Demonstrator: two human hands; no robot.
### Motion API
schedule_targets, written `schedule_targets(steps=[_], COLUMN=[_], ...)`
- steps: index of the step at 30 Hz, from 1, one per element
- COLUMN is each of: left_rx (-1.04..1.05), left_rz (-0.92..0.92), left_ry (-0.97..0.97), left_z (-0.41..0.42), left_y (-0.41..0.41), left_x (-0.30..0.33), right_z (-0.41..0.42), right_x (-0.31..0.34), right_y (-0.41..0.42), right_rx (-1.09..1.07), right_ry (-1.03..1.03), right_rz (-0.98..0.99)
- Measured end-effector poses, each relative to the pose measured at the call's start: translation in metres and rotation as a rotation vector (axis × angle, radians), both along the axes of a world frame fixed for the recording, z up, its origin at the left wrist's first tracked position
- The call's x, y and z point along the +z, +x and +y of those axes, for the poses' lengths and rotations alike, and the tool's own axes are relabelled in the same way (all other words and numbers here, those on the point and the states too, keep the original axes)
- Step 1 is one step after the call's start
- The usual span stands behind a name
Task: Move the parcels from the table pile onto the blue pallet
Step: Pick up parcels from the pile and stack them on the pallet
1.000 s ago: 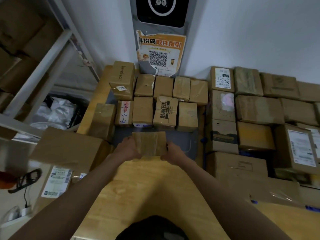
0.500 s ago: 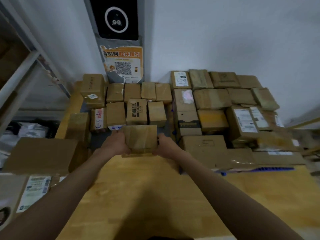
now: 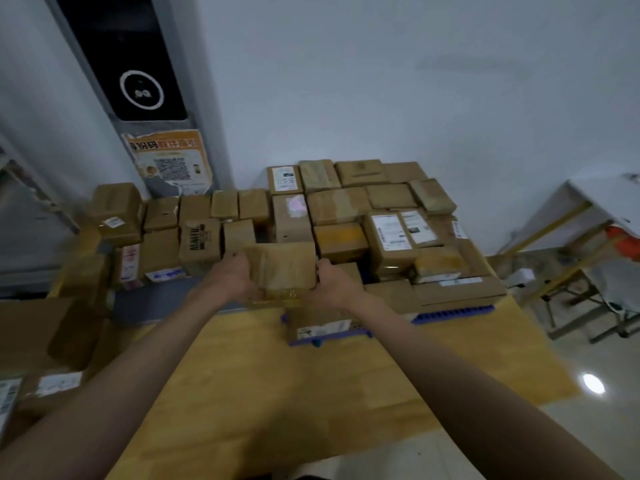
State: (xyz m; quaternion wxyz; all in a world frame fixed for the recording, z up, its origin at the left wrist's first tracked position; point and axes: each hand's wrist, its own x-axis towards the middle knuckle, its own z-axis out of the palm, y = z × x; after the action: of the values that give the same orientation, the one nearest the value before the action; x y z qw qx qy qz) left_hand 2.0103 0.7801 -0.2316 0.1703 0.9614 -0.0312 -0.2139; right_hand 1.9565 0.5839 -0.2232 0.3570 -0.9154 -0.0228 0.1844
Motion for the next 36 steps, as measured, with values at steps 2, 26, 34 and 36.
schedule_targets(steps=[2, 26, 34, 36], left_rx=[-0.014, -0.212, -0.205, -0.212], left_rz=[-0.022, -0.069, -0.010, -0.026], left_ry=[0.006, -0.320, -0.445, -0.419], left_z=[-0.031, -0.233, -0.272, -0.279], left_y=[-0.015, -0.008, 0.043, 0.058], left_x=[0.000, 0.012, 0.007, 0.009], right_z=[-0.031, -0.237, -0.282, -0.291], right_x=[0.002, 0.012, 0.013, 0.015], right_y=[-0.014, -0.027, 0.026, 0.045], right_rx=[-0.028, -0.241, -0.339, -0.318], right_ry=[-0.013, -0.067, -0.177, -0.184], right_rz=[0.020, -0.038, 0.041, 0.028])
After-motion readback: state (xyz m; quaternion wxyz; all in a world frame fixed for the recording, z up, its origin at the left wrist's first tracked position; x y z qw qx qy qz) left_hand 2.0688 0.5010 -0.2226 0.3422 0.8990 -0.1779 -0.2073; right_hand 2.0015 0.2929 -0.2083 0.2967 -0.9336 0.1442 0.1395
